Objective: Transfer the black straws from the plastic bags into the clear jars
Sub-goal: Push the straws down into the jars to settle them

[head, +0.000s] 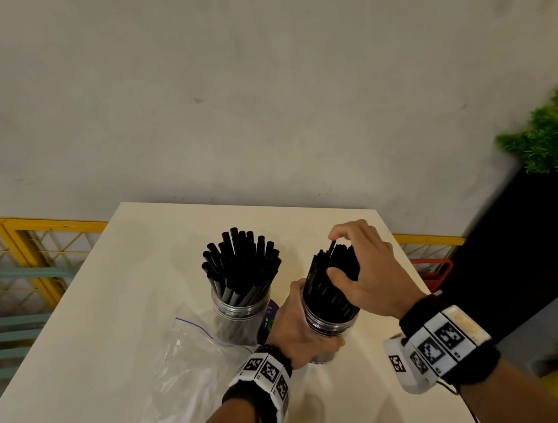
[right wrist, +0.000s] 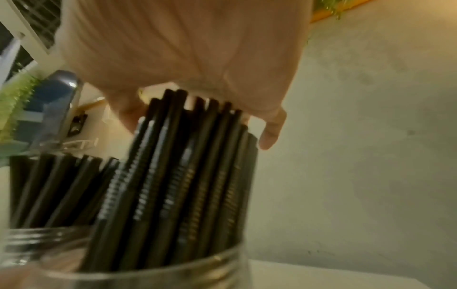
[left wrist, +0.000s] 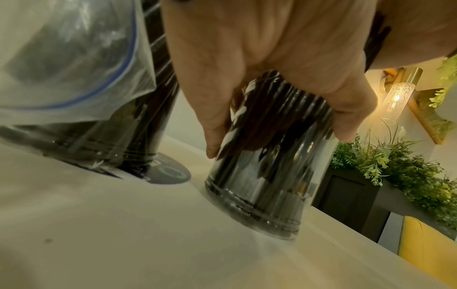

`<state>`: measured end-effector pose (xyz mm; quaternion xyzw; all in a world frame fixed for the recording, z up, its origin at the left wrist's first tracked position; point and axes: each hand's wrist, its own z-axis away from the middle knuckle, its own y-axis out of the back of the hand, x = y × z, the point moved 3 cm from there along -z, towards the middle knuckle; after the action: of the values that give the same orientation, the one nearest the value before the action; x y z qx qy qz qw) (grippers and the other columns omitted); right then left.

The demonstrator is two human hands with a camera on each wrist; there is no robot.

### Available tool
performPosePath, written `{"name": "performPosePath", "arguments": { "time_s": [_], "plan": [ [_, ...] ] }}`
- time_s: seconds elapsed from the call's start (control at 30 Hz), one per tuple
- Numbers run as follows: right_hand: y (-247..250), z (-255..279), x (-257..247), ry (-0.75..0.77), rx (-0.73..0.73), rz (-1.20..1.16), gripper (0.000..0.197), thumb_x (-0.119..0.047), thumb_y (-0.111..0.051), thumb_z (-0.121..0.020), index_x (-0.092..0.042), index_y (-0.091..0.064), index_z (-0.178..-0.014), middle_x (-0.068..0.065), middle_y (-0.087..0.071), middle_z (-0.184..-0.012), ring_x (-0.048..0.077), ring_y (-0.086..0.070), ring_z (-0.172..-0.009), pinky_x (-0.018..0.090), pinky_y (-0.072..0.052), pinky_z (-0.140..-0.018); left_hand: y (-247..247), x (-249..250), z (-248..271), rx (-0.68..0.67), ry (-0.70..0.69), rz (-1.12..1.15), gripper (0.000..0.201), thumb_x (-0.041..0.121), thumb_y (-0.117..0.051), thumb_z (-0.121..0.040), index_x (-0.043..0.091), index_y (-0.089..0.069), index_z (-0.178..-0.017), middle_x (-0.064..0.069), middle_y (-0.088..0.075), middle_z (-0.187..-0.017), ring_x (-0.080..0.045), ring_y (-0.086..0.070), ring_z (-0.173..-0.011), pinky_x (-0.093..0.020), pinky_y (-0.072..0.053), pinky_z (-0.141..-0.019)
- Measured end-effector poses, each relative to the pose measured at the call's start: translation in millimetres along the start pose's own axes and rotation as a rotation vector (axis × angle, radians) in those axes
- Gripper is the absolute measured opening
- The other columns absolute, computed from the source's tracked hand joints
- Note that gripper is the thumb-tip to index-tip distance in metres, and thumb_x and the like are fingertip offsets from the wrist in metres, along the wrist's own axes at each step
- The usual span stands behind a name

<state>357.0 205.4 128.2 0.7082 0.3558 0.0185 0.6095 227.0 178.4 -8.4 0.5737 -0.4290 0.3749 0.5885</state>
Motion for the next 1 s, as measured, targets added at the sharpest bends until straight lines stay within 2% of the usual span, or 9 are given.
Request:
{"name": "performPosePath", "arguments": {
  "time_s": [0.1, 0.2, 0.33, 0.43, 0.5, 0.7, 0.8, 0.93, 1.0],
  "plan": [
    [-16, 4, -24, 0.026, 0.013, 0.201, 0.044, -0.051, -0.043, -0.082, -0.038, -0.053, -0.124, -0.011, -0.049, -0.131, 0.015, -0.043, -0.122, 0.049, -0.032, -0.103, 0, 0, -2, 0.010, -0.008, -0.009, 0.101, 0.044, -0.091, -0.049, 0.035, -0.033, -0.131, 0.012, -0.064, -0.117, -0.012, -0.066, -0.104, -0.043, -0.058, -0.087],
    [-34, -1, -21, -0.053, 0.063, 0.429, 0.033, -0.052, -0.043, -0.088, -0.035, -0.070, -0.099, -0.009, -0.061, -0.122, 0.019, -0.054, -0.115, 0.054, -0.037, -0.098, -1, -2, -2, 0.003, -0.023, -0.018, 0.103, 0.044, -0.092, -0.050, 0.034, -0.031, -0.133, 0.014, -0.061, -0.124, -0.011, -0.064, -0.111, -0.041, -0.057, -0.092],
    [-25, -4, 0, -0.127, 0.141, 0.352, 0.017, -0.032, -0.049, -0.091, -0.024, -0.062, -0.097, -0.006, -0.061, -0.099, 0.020, -0.057, -0.093, 0.042, -0.050, -0.079, 1, 2, 0, -0.001, -0.005, -0.012, 0.104, 0.041, -0.088, -0.052, 0.036, -0.027, -0.136, 0.012, -0.062, -0.126, -0.013, -0.063, -0.114, -0.039, -0.055, -0.097],
    [-26, -3, 3, -0.181, 0.079, 0.368, 0.028, -0.038, -0.047, -0.093, -0.027, -0.055, -0.117, -0.003, -0.056, -0.120, 0.024, -0.051, -0.109, 0.045, -0.049, -0.085, 0, 4, 0, -0.003, -0.009, -0.016, 0.104, 0.043, -0.086, -0.051, 0.035, -0.027, -0.136, 0.011, -0.062, -0.125, -0.015, -0.063, -0.112, -0.039, -0.056, -0.095],
    [-25, -6, 7, -0.265, 0.017, 0.330, 0.028, -0.044, -0.044, -0.094, -0.028, -0.055, -0.115, -0.001, -0.049, -0.129, 0.028, -0.047, -0.117, 0.048, -0.049, -0.089, -1, 3, 0, 0.005, -0.006, -0.016, 0.102, 0.042, -0.085, -0.051, 0.034, -0.028, -0.135, 0.011, -0.063, -0.123, -0.014, -0.064, -0.110, -0.039, -0.056, -0.093],
    [-24, -18, 5, -0.213, -0.025, 0.147, 0.019, -0.042, -0.042, -0.097, -0.026, -0.052, -0.099, -0.001, -0.054, -0.094, 0.025, -0.055, -0.091, 0.042, -0.050, -0.080, 0, 3, 1, 0.070, -0.013, -0.007, 0.091, 0.033, -0.085, -0.054, 0.030, -0.033, -0.129, 0.007, -0.066, -0.111, -0.018, -0.067, -0.099, -0.041, -0.059, -0.083],
    [-22, -24, 7, -0.254, -0.114, 0.168, 0.022, -0.042, -0.044, -0.096, -0.024, -0.049, -0.108, 0.001, -0.053, -0.106, 0.028, -0.055, -0.099, 0.044, -0.050, -0.083, 1, 4, 0, 0.066, -0.008, -0.007, 0.094, 0.026, -0.086, -0.055, 0.026, -0.033, -0.133, 0.003, -0.067, -0.113, -0.023, -0.069, -0.100, -0.041, -0.060, -0.083],
    [-22, -23, 0, -0.139, -0.124, 0.252, 0.048, -0.036, -0.046, -0.092, -0.037, -0.035, -0.139, -0.006, -0.043, -0.138, 0.024, -0.045, -0.120, 0.049, -0.047, -0.092, 1, 2, -1, 0.070, -0.013, 0.001, 0.099, 0.033, -0.087, -0.055, 0.028, -0.031, -0.136, 0.011, -0.061, -0.121, -0.013, -0.063, -0.108, -0.037, -0.056, -0.093],
    [-26, -21, -3, -0.100, -0.140, 0.316, 0.037, -0.038, -0.042, -0.095, -0.034, -0.048, -0.131, -0.008, -0.051, -0.131, 0.022, -0.045, -0.120, 0.046, -0.047, -0.090, 0, 1, -1, 0.065, -0.008, 0.010, 0.102, 0.034, -0.088, -0.055, 0.027, -0.030, -0.138, 0.011, -0.061, -0.124, -0.012, -0.062, -0.111, -0.034, -0.055, -0.095]
  ]
}}
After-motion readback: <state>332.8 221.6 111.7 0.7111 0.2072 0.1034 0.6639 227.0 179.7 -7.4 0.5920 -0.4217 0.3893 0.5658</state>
